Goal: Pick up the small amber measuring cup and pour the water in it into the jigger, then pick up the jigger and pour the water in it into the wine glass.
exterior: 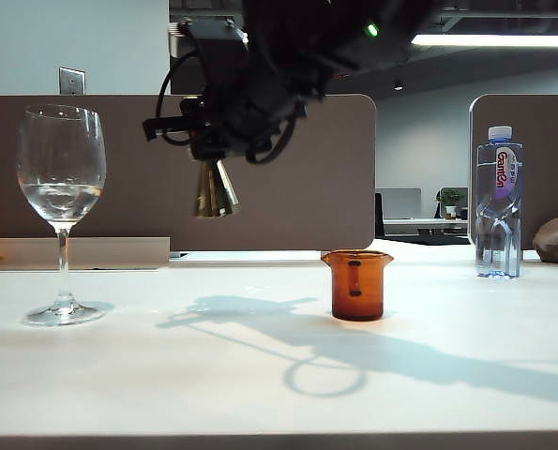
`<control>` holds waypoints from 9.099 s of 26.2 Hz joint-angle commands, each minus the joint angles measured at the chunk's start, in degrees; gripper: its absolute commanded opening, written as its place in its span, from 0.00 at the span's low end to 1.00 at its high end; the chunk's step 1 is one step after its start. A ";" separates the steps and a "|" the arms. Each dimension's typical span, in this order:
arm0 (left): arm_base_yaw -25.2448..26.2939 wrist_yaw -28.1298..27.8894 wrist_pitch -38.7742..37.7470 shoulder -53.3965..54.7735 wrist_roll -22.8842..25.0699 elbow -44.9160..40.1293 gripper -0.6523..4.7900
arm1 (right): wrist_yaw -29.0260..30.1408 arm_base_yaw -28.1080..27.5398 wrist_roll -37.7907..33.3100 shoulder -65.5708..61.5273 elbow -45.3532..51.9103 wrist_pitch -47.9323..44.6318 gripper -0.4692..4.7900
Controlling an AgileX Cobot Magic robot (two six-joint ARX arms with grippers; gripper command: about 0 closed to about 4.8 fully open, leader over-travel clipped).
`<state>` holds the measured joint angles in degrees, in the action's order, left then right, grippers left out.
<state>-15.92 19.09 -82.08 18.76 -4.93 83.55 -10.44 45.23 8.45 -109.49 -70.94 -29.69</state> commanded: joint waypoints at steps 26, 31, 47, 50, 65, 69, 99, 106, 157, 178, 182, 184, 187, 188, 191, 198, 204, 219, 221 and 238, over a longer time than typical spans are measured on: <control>0.04 0.22 -0.28 0.04 0.02 0.17 0.12 | 3.06 -0.02 -10.36 -5.25 12.90 -13.94 0.09; 0.04 0.22 -0.28 0.04 0.02 0.17 0.12 | 2.58 0.00 -10.36 -5.25 12.90 -13.81 0.33; 0.04 0.22 -0.28 0.04 0.02 0.17 0.12 | -9.05 4.24 -10.38 -0.83 13.90 -5.60 0.91; 0.04 0.22 -0.28 0.04 0.02 0.17 0.12 | -9.14 4.81 -10.38 2.49 16.55 -5.64 0.91; 0.04 0.22 -0.28 0.04 0.02 0.17 0.12 | -16.66 6.91 -10.16 41.57 39.47 9.84 0.70; 0.04 0.22 -0.28 0.04 0.02 0.17 0.12 | -16.46 2.60 -10.16 48.33 43.06 12.66 0.14; 0.04 0.24 -0.28 0.04 0.02 0.17 0.12 | -5.05 -38.53 -10.16 80.98 51.52 31.39 0.08; 0.04 0.22 -0.28 0.04 0.02 0.17 0.12 | -4.96 -38.51 -10.19 82.23 51.54 31.65 0.08; 0.04 0.22 -0.28 0.04 0.02 0.17 0.12 | 7.63 -38.38 -11.28 109.37 70.90 40.00 0.08; 0.04 0.22 -0.28 0.04 0.02 0.17 0.12 | 8.02 -38.45 -11.41 109.37 70.90 39.93 0.08; 0.04 0.22 -0.28 0.04 0.02 0.17 0.12 | 7.63 -39.32 -11.41 109.37 70.90 39.85 0.08; 0.04 0.22 -0.28 0.04 0.02 0.17 0.12 | 7.82 -39.76 -11.39 109.37 70.90 39.82 0.08; 0.04 0.22 -0.28 0.04 0.02 0.17 0.12 | 7.85 -41.03 -11.41 109.37 70.93 39.85 0.08; 0.04 0.20 -0.28 0.04 0.02 0.17 0.12 | 7.85 -41.59 -11.41 109.37 70.93 39.87 0.08; 0.04 -0.37 -0.20 0.07 1.99 0.13 0.12 | 7.78 -42.21 -11.39 109.37 70.90 39.87 0.08; 0.04 -1.03 16.06 -0.02 4.55 -10.64 0.12 | 7.78 -42.14 -11.39 109.37 70.90 39.82 0.08; 0.04 -0.85 38.71 -0.09 4.52 -26.97 0.12 | 7.78 -42.14 -11.39 109.37 70.90 39.82 0.08; 2.60 -13.14 84.72 -18.71 3.82 -66.29 0.12 | 7.78 -42.23 -11.41 109.37 70.90 39.82 0.08; 3.82 -12.79 86.36 -18.43 1.97 -68.32 0.12 | 7.82 -42.21 -11.41 109.37 70.90 39.82 0.08; 5.51 -13.07 85.42 -18.43 -2.62 -83.14 0.12 | 7.80 -42.25 -11.39 109.37 70.90 39.78 0.08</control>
<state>-10.41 5.98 2.83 0.30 -7.40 0.54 -2.57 3.03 -2.74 -0.12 -0.45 10.41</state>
